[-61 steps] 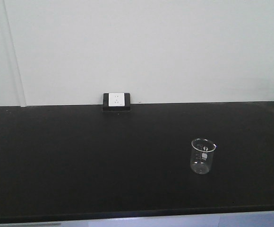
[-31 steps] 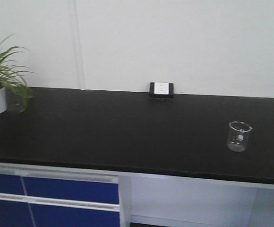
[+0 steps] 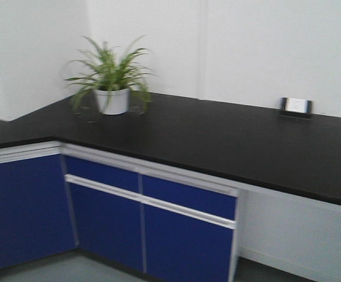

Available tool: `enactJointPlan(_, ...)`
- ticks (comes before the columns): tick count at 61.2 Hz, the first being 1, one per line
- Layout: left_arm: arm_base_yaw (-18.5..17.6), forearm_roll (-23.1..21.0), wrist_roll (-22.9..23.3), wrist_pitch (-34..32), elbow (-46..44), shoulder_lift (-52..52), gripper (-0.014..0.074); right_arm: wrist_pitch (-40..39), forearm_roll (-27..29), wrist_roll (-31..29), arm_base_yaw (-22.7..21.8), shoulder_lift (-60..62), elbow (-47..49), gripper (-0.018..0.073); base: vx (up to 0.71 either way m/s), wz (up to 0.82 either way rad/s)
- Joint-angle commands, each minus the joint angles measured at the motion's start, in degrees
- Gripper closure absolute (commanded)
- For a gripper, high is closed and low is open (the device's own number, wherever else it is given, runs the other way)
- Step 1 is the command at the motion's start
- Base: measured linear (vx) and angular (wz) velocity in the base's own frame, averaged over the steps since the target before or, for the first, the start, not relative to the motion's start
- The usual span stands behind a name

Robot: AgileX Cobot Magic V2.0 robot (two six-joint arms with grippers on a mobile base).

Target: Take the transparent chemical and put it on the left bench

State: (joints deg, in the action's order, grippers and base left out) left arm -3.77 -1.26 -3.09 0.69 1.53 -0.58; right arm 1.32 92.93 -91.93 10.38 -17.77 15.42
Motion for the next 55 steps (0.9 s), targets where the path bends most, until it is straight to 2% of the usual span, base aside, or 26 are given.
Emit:
enactJointPlan(1,-0.1,-0.04,0.45,-4.49,0.93,-1.1,0.06,0.66,0.11,-0.53,-0.22,-0.35,1.74,0.0564,-0.32,0.61)
enactJointPlan(29,-0.1,-0.04,0.45,-4.49,0.93,-1.1,0.06,0.6,0.11,-0.53,-0.22,-0.35,1.74,0.0564,-0.25,0.66)
enactJointPlan(55,-0.1,-0.04,0.45,-4.49,0.93,-1.1,0.06,0.77,0.11,-0.53,-0.22,-0.35,1.74,0.0564,-0.1,0.8)
